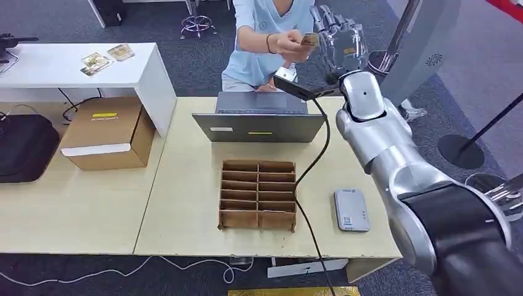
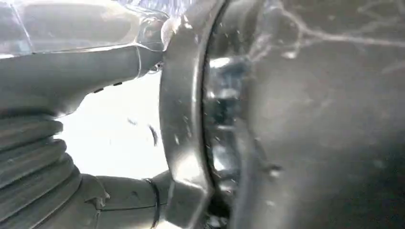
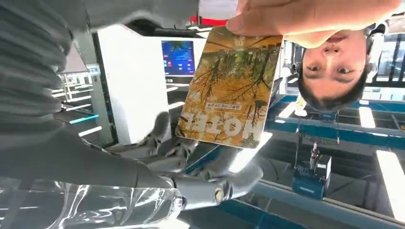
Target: Pass the card to the sensor for recognition and then transmit it.
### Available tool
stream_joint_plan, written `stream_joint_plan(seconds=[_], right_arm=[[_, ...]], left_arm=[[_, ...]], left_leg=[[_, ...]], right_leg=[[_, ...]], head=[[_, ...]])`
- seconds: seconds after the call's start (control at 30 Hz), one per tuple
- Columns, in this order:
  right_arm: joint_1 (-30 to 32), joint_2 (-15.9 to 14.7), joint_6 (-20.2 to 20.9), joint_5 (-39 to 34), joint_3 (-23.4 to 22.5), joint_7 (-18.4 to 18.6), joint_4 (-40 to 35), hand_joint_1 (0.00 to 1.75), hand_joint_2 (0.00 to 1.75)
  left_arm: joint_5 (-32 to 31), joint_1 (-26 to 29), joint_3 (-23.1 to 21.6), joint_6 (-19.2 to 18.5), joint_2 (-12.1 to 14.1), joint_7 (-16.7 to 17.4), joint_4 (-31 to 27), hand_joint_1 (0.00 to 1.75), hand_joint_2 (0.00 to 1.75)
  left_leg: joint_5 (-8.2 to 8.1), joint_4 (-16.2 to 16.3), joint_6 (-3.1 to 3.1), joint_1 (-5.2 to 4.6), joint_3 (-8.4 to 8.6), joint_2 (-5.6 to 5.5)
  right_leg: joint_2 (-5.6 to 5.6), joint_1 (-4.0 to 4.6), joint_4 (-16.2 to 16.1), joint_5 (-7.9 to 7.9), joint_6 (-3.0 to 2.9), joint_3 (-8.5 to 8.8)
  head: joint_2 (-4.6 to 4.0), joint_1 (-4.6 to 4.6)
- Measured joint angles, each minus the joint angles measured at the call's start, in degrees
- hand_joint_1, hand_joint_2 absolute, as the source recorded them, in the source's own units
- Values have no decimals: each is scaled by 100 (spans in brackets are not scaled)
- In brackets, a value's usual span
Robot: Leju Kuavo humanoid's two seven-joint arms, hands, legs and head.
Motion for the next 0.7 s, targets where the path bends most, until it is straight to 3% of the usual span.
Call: stream_joint_plan(seconds=[0.23, 0.53, 0.7], right_arm=[[10, 0, -35, -7, -50, 0, 0, 0, 175], [49, -11, -92, -37, -101, 4, 2, 0, 175], [189, -83, -630, -405, -263, -210, -59, 0, 175]], left_arm=[[0, -115, -572, 0, 28, -79, 0, 0, 175], [-2, -172, -870, 13, 31, -118, 0, 0, 175], [9, -217, -1095, 35, 44, -188, 0, 0, 175]], left_leg=[[2, 0, 2, -1, -3, -2], [2, 0, 2, -1, -3, -3], [2, 0, 3, -1, -2, -5]], right_leg=[[-3, -1, -1, 0, 0, 0], [-4, -1, -1, 0, 0, 0], [-6, -1, -2, 0, 0, 0]], head=[[0, -2], [0, -2], [0, 0]])
